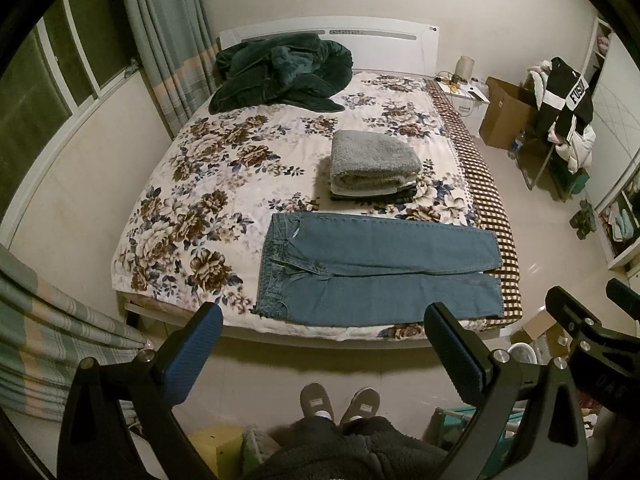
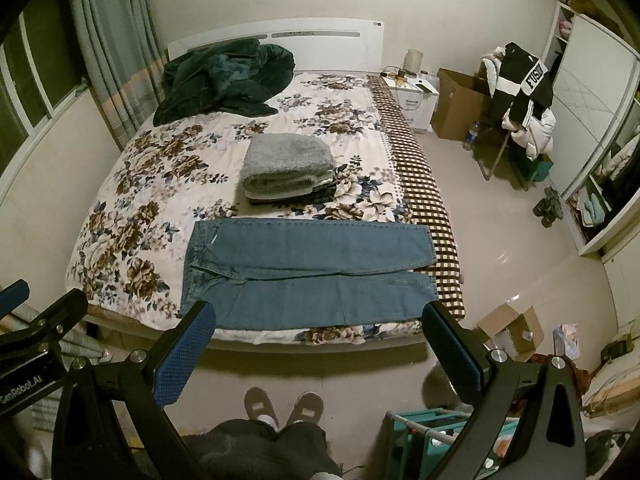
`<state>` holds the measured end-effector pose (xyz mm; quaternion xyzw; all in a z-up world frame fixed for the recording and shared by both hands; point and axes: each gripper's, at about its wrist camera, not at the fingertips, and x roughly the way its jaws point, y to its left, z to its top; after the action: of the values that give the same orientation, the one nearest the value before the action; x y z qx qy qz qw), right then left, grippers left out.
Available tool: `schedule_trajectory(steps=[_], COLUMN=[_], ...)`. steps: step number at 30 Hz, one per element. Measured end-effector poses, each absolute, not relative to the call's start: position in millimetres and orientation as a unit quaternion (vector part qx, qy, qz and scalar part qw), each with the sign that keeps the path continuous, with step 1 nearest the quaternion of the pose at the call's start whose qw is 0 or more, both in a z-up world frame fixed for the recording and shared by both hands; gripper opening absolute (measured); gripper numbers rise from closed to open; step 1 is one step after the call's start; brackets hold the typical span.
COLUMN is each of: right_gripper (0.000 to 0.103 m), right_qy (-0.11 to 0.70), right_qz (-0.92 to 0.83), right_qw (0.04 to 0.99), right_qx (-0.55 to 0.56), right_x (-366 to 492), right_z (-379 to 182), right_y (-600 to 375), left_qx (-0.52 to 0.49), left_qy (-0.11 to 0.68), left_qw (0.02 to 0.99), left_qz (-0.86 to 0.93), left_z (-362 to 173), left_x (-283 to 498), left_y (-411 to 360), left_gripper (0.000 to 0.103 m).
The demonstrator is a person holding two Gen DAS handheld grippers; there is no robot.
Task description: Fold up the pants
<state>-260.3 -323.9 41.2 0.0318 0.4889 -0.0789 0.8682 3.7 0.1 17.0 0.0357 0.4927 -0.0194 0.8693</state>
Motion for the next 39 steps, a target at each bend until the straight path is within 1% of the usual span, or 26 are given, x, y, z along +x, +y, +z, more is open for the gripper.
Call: schedule_trajectory(steps=[6,7,11,13,23,25,27,32,39], right_gripper=[0.103,0.103,0.103,0.103,0.103,0.103,0.103,0.103,0.103], right_qy=[0.491,0.491,0.495,0.497,0.510,0.513,0.515,0.518,0.545], right_qz=[-0.079,-0.079,-0.074,-0.072,-0.063,-0.062,-0.065,-0.082,-0.121], right_qw=[0.867,0.867,0.865,0.864,0.857,0.855,0.853,0.850,0.827], right_qx=[0.033,0.034,0.035,0.035,0.040,0.043,0.047,0.053,0.062], right_x=[-260,-260,-260,-259,-251,-245,-238,-205,-124], right_z=[42,40,33,28,13,6,-3,-40,-118], right_y=[-314,-318,-335,-344,-374,-383,-392,-420,-458], left_qx=[0.038,0.037,0.035,0.033,0.026,0.037,0.040,0.060,0.077], left_qy=[0.496,0.495,0.494,0.495,0.501,0.491,0.486,0.467,0.481], left_qw=[0.867,0.868,0.868,0.868,0.865,0.871,0.873,0.882,0.871], left_qz=[-0.017,-0.018,-0.016,-0.015,-0.014,-0.002,0.004,0.038,0.062], left_z=[34,25,24,21,5,0,-3,-36,-87], left_x=[2,-2,-3,-15,-6,-2,5,50,110], left_y=[-14,-12,-12,-22,-23,-24,-24,-32,-39], left_gripper=[0.103,0.103,0.103,0.103,0.103,0.103,0.103,0.103,0.103])
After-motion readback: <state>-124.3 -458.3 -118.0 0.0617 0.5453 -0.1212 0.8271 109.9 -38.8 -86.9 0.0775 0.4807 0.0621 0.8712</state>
